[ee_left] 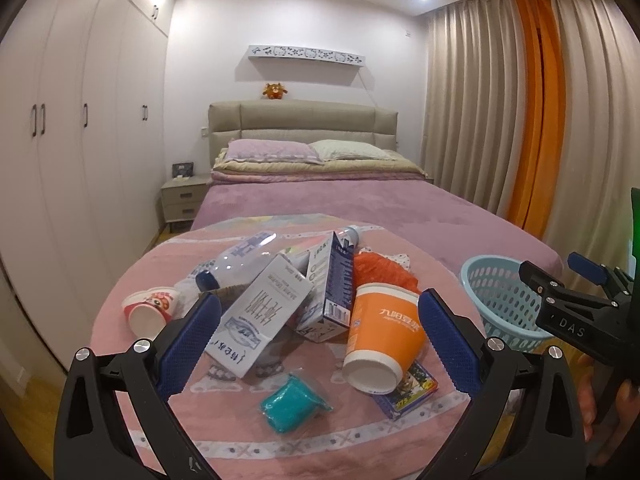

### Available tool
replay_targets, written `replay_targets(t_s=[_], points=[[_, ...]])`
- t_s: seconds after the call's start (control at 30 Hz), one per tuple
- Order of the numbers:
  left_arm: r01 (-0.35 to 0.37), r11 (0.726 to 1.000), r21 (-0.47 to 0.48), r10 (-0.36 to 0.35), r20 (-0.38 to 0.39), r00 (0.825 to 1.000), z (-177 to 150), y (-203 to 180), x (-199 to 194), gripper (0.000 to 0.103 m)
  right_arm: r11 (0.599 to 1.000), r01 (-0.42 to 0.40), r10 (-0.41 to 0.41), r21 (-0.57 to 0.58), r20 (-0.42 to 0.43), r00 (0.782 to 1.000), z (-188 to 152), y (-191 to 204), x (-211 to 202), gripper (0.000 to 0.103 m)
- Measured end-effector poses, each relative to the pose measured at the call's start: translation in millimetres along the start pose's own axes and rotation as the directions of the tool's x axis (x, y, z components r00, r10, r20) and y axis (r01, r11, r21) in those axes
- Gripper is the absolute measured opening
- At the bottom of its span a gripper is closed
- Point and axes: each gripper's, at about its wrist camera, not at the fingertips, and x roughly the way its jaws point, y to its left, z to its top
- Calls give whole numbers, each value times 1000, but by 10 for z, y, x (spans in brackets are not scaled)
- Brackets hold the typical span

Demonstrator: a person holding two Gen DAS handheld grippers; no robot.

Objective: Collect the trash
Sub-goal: 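Move both grippers toward the cartons and orange cup on the table, then grasp the white milk carton with left gripper while right grasps orange cup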

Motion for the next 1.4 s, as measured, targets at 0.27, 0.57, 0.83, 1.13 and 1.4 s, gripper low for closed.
replay_targets(t_s=[0.27,0.57,0.83,1.13,1.4], points=[[22,999,-35,-23,-23,999,-26,205,47,94,1000,-26,26,-3,-8,1000,7,102,12,66],[29,997,-70,-37,-118,992,-79,674,302,89,988,-152,151,-6,-64,986,-34,364,81,50],[12,994,105,14,-249,969,-126,659,844,89,969,-244,247,43,-198,948,-149,772,367,75],[-5,983,181,66,-330,942,-225,631,1236,77,931,-303,359,203,-359,862,-191,948,774,77],[-38,968,248,125,-344,931,-279,515,1377,70,913,-310,396,266,-396,828,-202,1039,953,79]])
